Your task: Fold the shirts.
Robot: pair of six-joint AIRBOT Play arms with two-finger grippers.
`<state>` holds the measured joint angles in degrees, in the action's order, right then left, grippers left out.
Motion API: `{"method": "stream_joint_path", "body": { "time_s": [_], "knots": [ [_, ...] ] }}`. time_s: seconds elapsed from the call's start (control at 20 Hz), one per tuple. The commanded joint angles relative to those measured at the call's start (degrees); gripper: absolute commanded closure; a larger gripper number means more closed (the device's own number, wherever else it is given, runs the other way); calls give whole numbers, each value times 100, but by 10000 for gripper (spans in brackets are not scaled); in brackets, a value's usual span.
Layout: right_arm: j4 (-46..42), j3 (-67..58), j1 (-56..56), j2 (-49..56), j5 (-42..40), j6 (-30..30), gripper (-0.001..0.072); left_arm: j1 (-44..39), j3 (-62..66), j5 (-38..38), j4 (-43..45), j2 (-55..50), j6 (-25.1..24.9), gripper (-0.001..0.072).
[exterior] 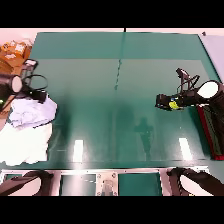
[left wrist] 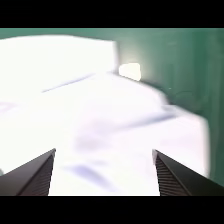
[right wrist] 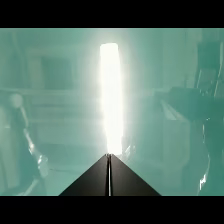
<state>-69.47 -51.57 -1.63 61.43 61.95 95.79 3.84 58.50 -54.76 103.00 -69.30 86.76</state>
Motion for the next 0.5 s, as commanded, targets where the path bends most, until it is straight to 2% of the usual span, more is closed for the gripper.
{"method": "stream_joint_path", "body": {
  "time_s": [0.0,0.1,0.3,0.35,0.4,0.45],
  "knots": [
    [7,2,-7,109,-9,0,696,949,-11,11,-363,-428,22,-13],
    [9,2,-7,151,-9,0,697,1202,-11,-278,-892,-822,-37,-13],
    [9,2,-4,166,-90,2,697,1241,-7,-439,-1047,-1528,-151,4],
    [9,2,-4,166,-87,0,697,1241,22,-442,-1043,-1563,-190,287],
    [9,2,-4,166,-87,2,697,1241,118,-496,-1047,-1556,-319,665],
    [9,0,-4,166,-87,0,697,1241,286,-625,-1056,-1547,-439,678]
  ]
}}
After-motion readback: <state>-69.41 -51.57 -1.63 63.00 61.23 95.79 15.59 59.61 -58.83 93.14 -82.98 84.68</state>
